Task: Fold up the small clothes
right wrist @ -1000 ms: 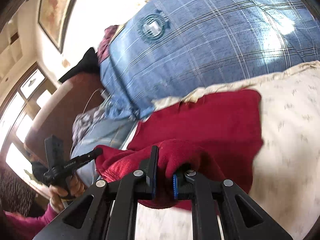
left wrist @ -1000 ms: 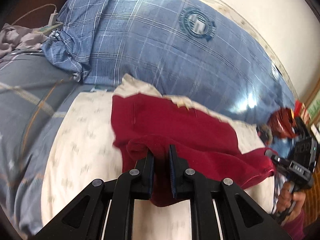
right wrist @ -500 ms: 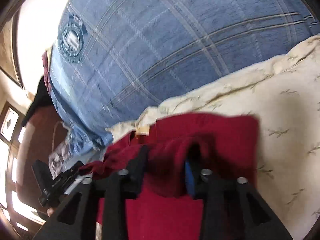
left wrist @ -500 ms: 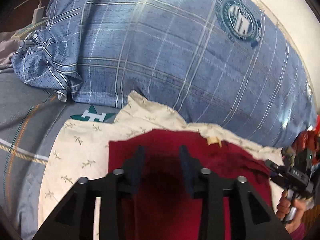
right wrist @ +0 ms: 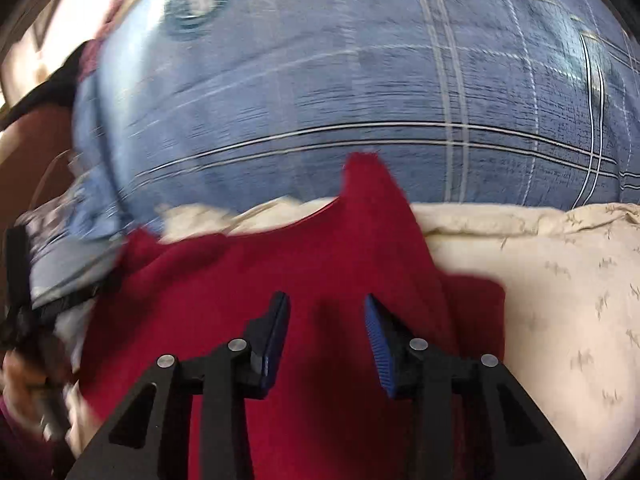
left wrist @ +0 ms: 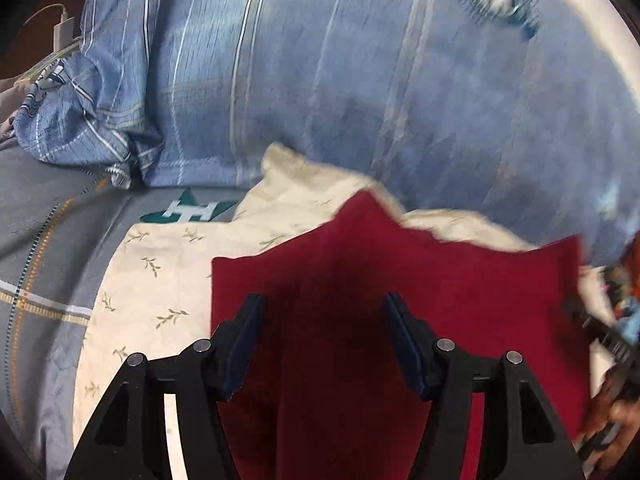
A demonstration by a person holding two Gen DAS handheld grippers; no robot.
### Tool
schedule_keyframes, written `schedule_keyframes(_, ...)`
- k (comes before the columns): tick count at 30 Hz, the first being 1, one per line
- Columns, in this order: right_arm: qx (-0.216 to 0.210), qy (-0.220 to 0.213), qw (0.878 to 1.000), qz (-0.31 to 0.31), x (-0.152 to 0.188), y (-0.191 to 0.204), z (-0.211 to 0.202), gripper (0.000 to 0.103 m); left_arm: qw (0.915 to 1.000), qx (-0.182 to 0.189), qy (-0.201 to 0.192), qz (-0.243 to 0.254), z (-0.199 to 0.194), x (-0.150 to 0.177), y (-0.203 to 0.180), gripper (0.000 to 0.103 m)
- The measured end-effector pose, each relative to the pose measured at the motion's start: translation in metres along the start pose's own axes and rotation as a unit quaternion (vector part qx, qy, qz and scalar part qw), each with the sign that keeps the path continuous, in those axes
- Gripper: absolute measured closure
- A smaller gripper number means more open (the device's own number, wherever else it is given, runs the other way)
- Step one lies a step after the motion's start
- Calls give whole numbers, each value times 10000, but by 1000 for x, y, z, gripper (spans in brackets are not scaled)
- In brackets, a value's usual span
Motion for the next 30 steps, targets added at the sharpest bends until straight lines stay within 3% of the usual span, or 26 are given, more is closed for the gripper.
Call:
schedule_keyframes(4, 332, 206, 9982, 448, -2, -29, 40, 68, 9998, -165, 103, -70, 35, -1, 4, 38)
schedule_keyframes(7, 301, 191, 9986, 381, -8, -27, 35, 65, 9998, -161, 97, -46, 40, -4, 2, 38)
schedule_keyframes(9, 281, 117, 9990, 335, -9, -23, 13, 64, 9998, -179, 12, -1, 30, -8, 2, 40)
schedule_keyframes(11, 141, 94, 9994, 300, -7, -20, -14, 54, 9998, -158, -129, 35, 14, -10, 3, 40)
schedule_keyframes(14, 147, 9, 9999, -35, 8, -12, -53, 54, 9996, 89, -279, -47, -12, -8, 8, 39)
schedule_keyframes(18, 425, 422, 9974, -404, 45, -18, -50, 59, 9993, 285, -254, 0, -39, 12, 13, 39)
schedule_keyframes(21, 517, 345, 9964, -572, 34, -8, -62, 54, 9996, 253, -27, 77, -53, 35, 16, 39)
schedule_keyframes(24, -37, 28, 9990, -449, 10, 29, -71, 54, 9996, 279, 73, -7, -60, 55, 23, 39)
schedule_keyframes(28, -1009, 293, 9937, -397, -2, 107, -39, 54, 9998, 199, 19, -30, -62, 65, 29, 38)
schedule_keyframes(30, -1212, 312, 9903, -600, -1, 146, -18, 54, 9997, 260, -16, 17, -60, 64, 27, 38)
Point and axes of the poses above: each gripper's, at about its wrist camera, not at the fingertips, and z roughly the way its jaws point, y to its left, x to its underside, the point moved 3 cm from there along z, roughly the way its jaws point, and after that the axes turned 14 degrees about -y, right-handed, at the moved point
